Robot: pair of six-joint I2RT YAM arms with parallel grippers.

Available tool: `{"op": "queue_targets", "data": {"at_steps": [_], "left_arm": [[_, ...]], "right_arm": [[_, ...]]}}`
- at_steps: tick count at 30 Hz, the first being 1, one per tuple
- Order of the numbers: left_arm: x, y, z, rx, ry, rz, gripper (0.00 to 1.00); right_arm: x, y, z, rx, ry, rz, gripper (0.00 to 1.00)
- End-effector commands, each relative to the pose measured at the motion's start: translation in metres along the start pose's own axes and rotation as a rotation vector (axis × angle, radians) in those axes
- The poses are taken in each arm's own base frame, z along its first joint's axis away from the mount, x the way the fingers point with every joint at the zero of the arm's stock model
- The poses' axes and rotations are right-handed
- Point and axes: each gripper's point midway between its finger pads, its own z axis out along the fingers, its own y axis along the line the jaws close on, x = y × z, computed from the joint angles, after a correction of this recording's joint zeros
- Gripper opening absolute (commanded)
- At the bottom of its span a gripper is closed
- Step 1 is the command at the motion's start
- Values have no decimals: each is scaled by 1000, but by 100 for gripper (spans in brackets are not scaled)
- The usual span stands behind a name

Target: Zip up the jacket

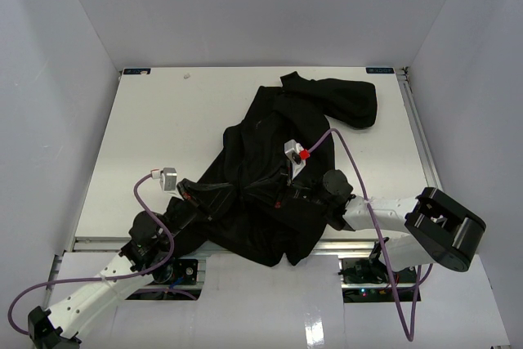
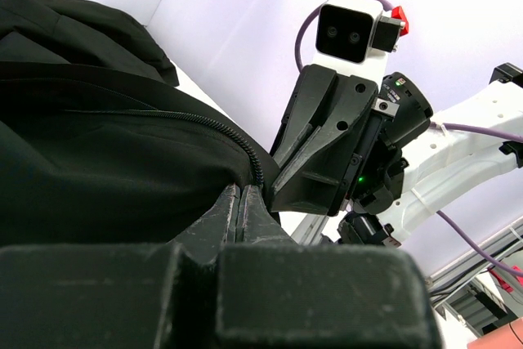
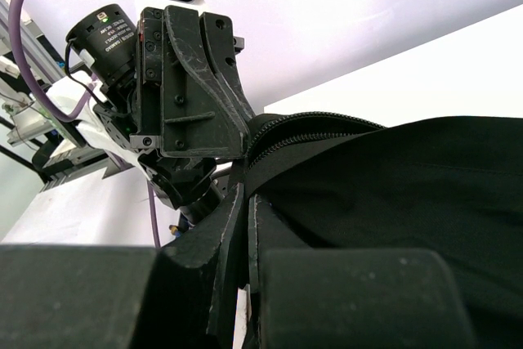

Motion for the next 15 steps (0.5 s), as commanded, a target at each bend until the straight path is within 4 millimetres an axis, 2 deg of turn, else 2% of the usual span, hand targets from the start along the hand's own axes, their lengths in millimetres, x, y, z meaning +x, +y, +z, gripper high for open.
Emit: {"op": "queue_targets", "data": {"at_steps": [1,15], "left_arm": [[-4,-8,-1,39,-17,-4,0],[-2,-5,0,28,-13,-3,0]], "right_arm": [[-91,44,3,-162,-345,-185,8],[-101,45,1,-144,-386,-187,8]]}}
